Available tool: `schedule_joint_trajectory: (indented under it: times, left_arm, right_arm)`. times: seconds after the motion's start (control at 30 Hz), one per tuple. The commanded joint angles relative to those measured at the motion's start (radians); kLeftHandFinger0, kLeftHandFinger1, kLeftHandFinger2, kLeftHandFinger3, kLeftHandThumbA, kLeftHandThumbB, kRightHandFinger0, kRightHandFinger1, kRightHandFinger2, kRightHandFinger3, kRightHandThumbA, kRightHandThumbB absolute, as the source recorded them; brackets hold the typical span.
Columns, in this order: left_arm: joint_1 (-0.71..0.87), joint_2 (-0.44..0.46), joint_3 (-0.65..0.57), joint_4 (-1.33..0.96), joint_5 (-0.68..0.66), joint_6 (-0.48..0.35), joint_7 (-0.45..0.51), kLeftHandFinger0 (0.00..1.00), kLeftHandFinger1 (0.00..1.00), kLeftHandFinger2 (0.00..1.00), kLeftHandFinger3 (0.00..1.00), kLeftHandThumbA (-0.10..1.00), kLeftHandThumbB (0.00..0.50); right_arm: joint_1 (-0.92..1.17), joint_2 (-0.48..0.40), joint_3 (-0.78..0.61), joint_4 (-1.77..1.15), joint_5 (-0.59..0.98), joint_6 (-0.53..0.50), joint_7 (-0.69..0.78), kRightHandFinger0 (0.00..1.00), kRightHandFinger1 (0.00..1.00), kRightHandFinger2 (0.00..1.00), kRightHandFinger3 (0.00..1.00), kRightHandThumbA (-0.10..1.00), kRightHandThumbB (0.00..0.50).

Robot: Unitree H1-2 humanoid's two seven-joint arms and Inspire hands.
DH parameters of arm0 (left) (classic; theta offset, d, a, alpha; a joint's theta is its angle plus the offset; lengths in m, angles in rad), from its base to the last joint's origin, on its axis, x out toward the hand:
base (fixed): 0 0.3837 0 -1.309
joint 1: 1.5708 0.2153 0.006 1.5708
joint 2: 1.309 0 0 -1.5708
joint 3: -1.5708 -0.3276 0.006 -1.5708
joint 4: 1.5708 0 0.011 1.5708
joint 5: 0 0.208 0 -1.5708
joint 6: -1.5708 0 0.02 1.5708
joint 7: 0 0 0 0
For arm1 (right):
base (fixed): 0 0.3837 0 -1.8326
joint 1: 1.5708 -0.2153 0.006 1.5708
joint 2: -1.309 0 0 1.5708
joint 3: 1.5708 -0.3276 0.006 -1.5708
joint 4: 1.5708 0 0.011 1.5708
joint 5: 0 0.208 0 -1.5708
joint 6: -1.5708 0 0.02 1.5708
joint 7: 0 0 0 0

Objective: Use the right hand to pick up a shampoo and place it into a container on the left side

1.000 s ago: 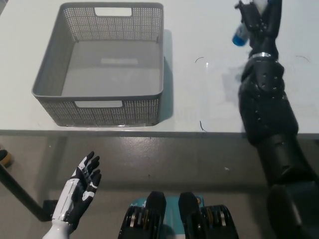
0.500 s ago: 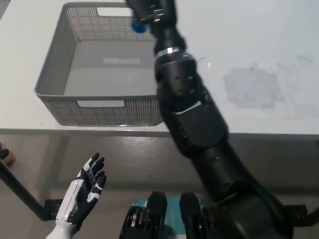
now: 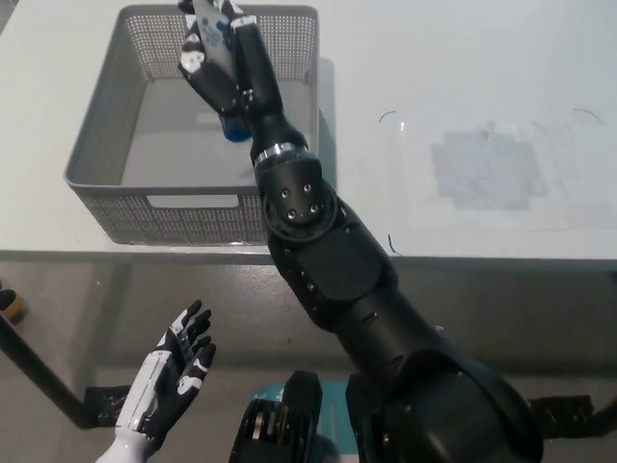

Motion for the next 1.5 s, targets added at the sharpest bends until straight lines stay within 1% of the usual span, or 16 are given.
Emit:
schedule_joint_trajectory:
  times: [0.0, 0.13, 0.23, 0.33, 0.4, 0.43, 0.47, 0.5, 0.53, 0.57, 0.6, 0.63, 0.7, 0.93, 1.23, 1.47]
  left_arm:
    - [-0.001, 0.013, -0.007, -0.027, 0.0, 0.001, -0.02, 1.0, 1.0, 1.0, 1.0, 0.67, 0.0]
    - [-0.01, 0.014, -0.008, -0.013, -0.001, -0.015, -0.023, 1.0, 1.0, 1.0, 1.0, 0.69, 0.0]
    - [-0.016, 0.018, -0.012, -0.006, 0.015, -0.026, -0.02, 1.0, 1.0, 1.0, 1.0, 0.69, 0.0]
    - [-0.018, 0.017, -0.012, -0.001, 0.015, -0.033, -0.022, 1.0, 1.0, 1.0, 1.0, 0.67, 0.0]
    - [-0.021, 0.018, -0.012, 0.006, 0.015, -0.041, -0.024, 1.0, 1.0, 1.0, 1.0, 0.65, 0.0]
    - [-0.028, 0.019, -0.013, 0.015, 0.023, -0.046, -0.022, 1.0, 1.0, 1.0, 1.0, 0.65, 0.0]
    - [-0.031, 0.019, -0.013, 0.019, 0.025, -0.048, -0.021, 1.0, 1.0, 1.0, 1.0, 0.64, 0.0]
    - [-0.033, 0.018, -0.013, 0.027, 0.023, -0.059, -0.023, 1.0, 1.0, 1.0, 1.0, 0.63, 0.0]
    - [-0.033, 0.018, -0.014, 0.031, 0.022, -0.067, -0.026, 1.0, 1.0, 1.0, 1.0, 0.62, 0.0]
    - [-0.034, 0.019, -0.015, 0.034, 0.024, -0.069, -0.026, 1.0, 1.0, 1.0, 1.0, 0.62, 0.0]
    - [-0.034, 0.02, -0.015, 0.037, 0.025, -0.071, -0.026, 1.0, 1.0, 1.0, 1.0, 0.61, 0.0]
    - [-0.033, 0.021, -0.015, 0.034, 0.023, -0.069, -0.028, 1.0, 1.0, 1.0, 1.0, 0.59, 0.0]
    - [-0.031, 0.023, -0.016, 0.03, 0.023, -0.062, -0.03, 1.0, 1.0, 1.0, 1.0, 0.59, 0.0]
    - [-0.035, 0.028, -0.019, 0.035, 0.029, -0.062, -0.034, 1.0, 1.0, 1.0, 1.0, 0.6, 0.0]
    - [-0.046, 0.028, -0.02, 0.026, 0.031, -0.031, -0.039, 1.0, 1.0, 1.0, 1.0, 0.57, 0.006]
    - [-0.053, 0.033, -0.019, 0.021, 0.029, -0.01, -0.045, 1.0, 1.0, 1.0, 1.0, 0.56, 0.001]
  right_arm:
    - [-0.082, 0.003, -0.006, 0.044, -0.025, -0.072, -0.048, 0.0, 0.42, 0.8, 0.8, -0.1, 0.102]
    - [-0.083, -0.013, -0.018, 0.121, -0.018, -0.103, -0.063, 0.0, 0.36, 0.73, 0.8, -0.1, 0.115]
    - [-0.079, -0.019, -0.03, 0.145, -0.002, -0.108, -0.05, 0.02, 0.41, 0.81, 0.87, -0.1, 0.134]
    - [-0.075, -0.024, -0.031, 0.149, -0.004, -0.13, -0.04, 0.14, 0.52, 0.89, 0.89, -0.1, 0.161]
    - [-0.067, -0.027, -0.023, 0.135, -0.015, -0.149, -0.037, 0.23, 0.46, 0.71, 0.78, -0.07, 0.196]
    - [-0.064, -0.03, -0.026, 0.125, -0.007, -0.16, -0.022, 0.34, 0.56, 0.8, 0.86, 0.0, 0.225]
    - [-0.064, -0.03, -0.028, 0.123, -0.003, -0.166, -0.015, 0.32, 0.46, 0.64, 0.7, 0.06, 0.229]
    - [-0.061, -0.035, -0.024, 0.117, -0.001, -0.182, 0.005, 0.5, 0.68, 0.89, 0.93, 0.15, 0.252]
    - [-0.06, -0.039, -0.016, 0.112, -0.009, -0.185, 0.013, 0.58, 0.74, 0.93, 0.98, 0.22, 0.256]
    - [-0.057, -0.046, -0.001, 0.1, -0.03, -0.186, 0.005, 0.75, 0.92, 1.0, 1.0, 0.3, 0.275]
    - [-0.056, -0.048, -0.002, 0.096, -0.027, -0.186, 0.009, 0.87, 1.0, 1.0, 1.0, 0.35, 0.287]
    - [-0.059, -0.051, -0.005, 0.095, -0.023, -0.183, 0.01, 0.99, 1.0, 1.0, 1.0, 0.41, 0.307]
    - [-0.055, -0.054, -0.011, 0.074, -0.015, -0.171, 0.013, 1.0, 1.0, 1.0, 1.0, 0.49, 0.319]
    - [-0.019, -0.092, -0.012, -0.11, -0.033, -0.12, 0.012, 1.0, 1.0, 1.0, 1.0, 0.64, 0.268]
    - [0.081, -0.167, -0.045, -0.609, -0.021, 0.04, 0.051, 1.0, 1.0, 1.0, 1.0, 0.69, 0.232]
    - [0.234, -0.254, -0.098, -0.992, 0.021, 0.124, 0.082, 1.0, 1.0, 1.0, 1.0, 0.64, 0.197]
